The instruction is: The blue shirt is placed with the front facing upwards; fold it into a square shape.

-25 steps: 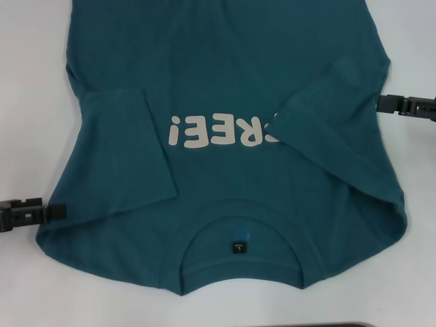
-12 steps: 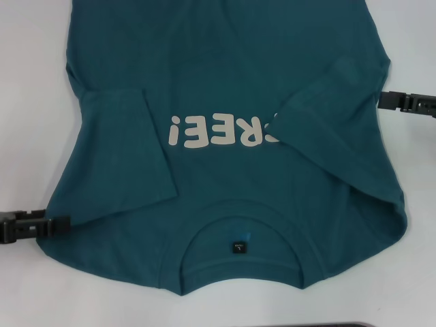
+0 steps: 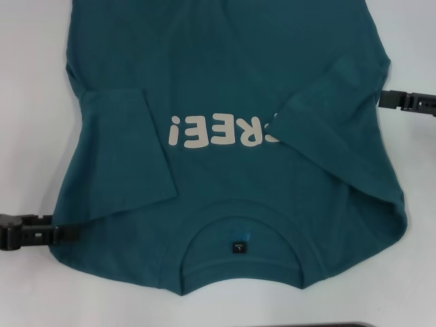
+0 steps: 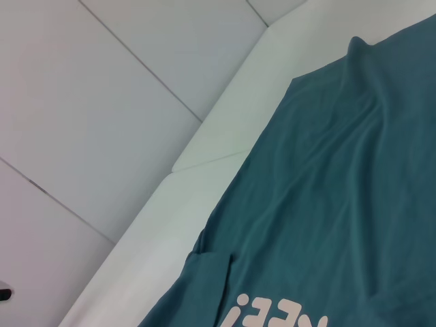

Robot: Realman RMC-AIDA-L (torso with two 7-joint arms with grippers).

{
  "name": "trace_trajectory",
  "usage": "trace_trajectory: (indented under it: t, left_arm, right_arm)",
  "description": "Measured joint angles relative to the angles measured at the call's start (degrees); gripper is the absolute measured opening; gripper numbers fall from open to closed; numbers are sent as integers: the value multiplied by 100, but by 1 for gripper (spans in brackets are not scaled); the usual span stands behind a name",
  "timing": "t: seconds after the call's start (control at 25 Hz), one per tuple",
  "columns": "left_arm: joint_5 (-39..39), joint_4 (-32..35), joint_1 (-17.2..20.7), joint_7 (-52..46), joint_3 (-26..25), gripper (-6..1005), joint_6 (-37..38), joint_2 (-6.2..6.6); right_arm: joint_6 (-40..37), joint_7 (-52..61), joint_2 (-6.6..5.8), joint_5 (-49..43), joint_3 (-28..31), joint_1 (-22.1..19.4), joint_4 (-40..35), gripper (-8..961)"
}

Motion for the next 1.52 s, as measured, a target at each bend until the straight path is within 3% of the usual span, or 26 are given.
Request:
trace_trajectory:
  t: [0.76, 0.96, 1.08, 1.52]
  left_arm:
    - [316, 20, -47, -106, -27, 904, -306, 0]
    - [437, 49, -70, -221, -61, 705, -475, 25]
    - [438, 44, -70, -227, -53, 498, -475, 23]
    - [440, 49, -160, -233, -42, 255, -466, 33]
  right_arm:
    - [-19, 69, 0, 1, 0, 42, 6, 708]
    - [-17, 76, 1, 4, 13, 66, 14, 708]
    - [-15, 77, 0, 6, 17, 81, 17, 708]
    - [-19, 79, 0, 8, 18, 78, 18, 708]
